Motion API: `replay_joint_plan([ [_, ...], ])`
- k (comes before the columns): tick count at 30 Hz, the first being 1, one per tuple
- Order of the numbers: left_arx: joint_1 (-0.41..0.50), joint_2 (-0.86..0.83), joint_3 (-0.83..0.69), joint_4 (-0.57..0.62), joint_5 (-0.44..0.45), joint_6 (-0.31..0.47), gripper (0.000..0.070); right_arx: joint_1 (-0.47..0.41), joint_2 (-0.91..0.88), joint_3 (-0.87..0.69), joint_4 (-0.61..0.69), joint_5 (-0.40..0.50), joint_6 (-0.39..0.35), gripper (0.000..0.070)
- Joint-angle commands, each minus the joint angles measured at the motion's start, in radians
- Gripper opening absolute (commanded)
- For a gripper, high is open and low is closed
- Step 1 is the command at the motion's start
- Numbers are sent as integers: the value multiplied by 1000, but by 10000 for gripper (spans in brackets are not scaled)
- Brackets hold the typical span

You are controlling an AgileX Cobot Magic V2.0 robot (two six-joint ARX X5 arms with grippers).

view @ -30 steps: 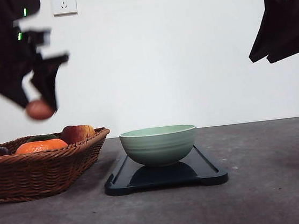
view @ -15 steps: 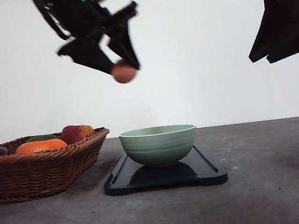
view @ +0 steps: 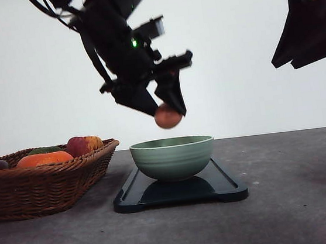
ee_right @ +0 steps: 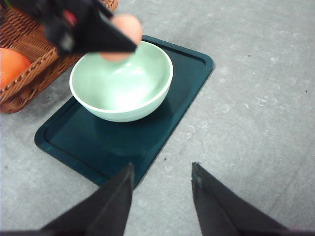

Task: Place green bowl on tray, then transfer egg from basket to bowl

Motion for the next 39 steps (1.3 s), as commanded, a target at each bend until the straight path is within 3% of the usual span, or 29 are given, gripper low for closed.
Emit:
replay_joint_plan([
  [1, -9, 32, 17, 15, -2, 14, 218, 6, 6, 5, 10, 1, -7, 225],
  [34, -11, 170, 18, 28, -1, 4, 234, 6, 6, 6, 10, 1, -7, 225],
  [36, -11, 169, 25, 21, -1, -5, 261, 6, 6, 6, 10, 1, -7, 225],
  [39, -11, 167, 53, -7, -1, -17, 374, 6, 6, 6, 10, 1, -7, 225],
])
